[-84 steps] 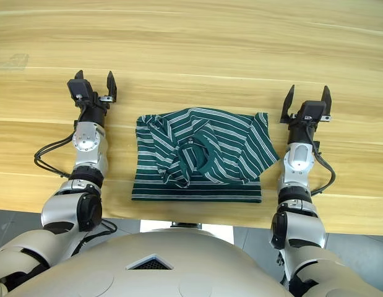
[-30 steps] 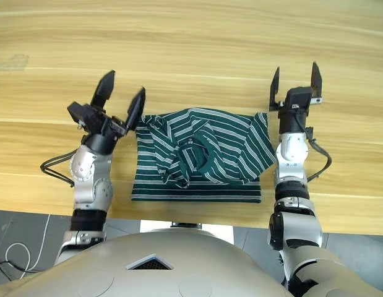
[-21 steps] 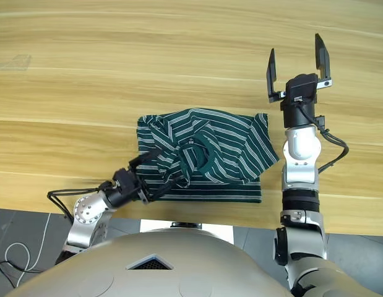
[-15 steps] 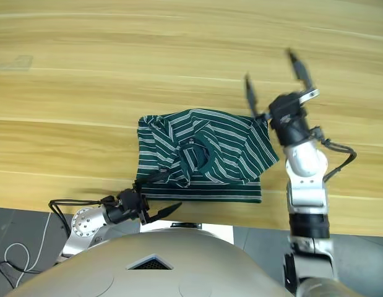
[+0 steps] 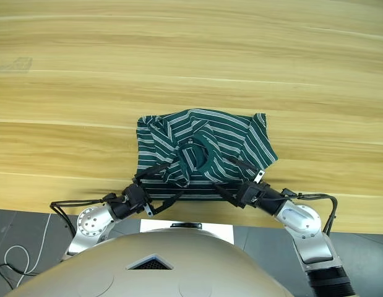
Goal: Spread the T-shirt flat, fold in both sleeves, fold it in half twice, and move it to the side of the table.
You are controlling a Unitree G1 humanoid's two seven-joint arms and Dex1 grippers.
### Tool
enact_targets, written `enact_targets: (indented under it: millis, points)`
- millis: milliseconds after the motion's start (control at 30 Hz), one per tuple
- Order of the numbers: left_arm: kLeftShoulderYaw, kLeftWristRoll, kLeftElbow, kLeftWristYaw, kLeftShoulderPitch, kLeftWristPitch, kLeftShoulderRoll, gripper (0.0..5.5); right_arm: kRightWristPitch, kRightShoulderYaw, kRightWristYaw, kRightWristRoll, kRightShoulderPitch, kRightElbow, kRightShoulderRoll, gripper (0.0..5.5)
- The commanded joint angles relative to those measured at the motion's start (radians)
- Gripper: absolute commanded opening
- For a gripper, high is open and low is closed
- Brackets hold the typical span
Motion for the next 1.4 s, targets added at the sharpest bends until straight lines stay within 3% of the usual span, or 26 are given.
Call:
enact_targets:
  millis: [33,333,800,1400]
  points:
    - [0.007,0.121,-0.022,0.067,-0.009,-0.023,0.026,4.15,-0.016,0.013,0.01,-0.009,-0.013,0.023,-0.002,3.97]
    - [0.004,0.217,-0.076,0.115,-0.006,-0.004,0.095,4.15,-0.019,0.054,0.004,-0.035,-0.06,0.045,0.018,3.97]
    - [0.025,0.35,-0.115,0.234,-0.023,0.092,0.103,4.15,-0.043,0.071,-0.008,-0.02,-0.048,0.026,0.025,3.97]
    - [-0.01,0.41,-0.119,0.274,-0.002,0.05,0.142,1.26,-0.039,0.079,-0.006,-0.017,-0.055,0.018,0.026,3.97]
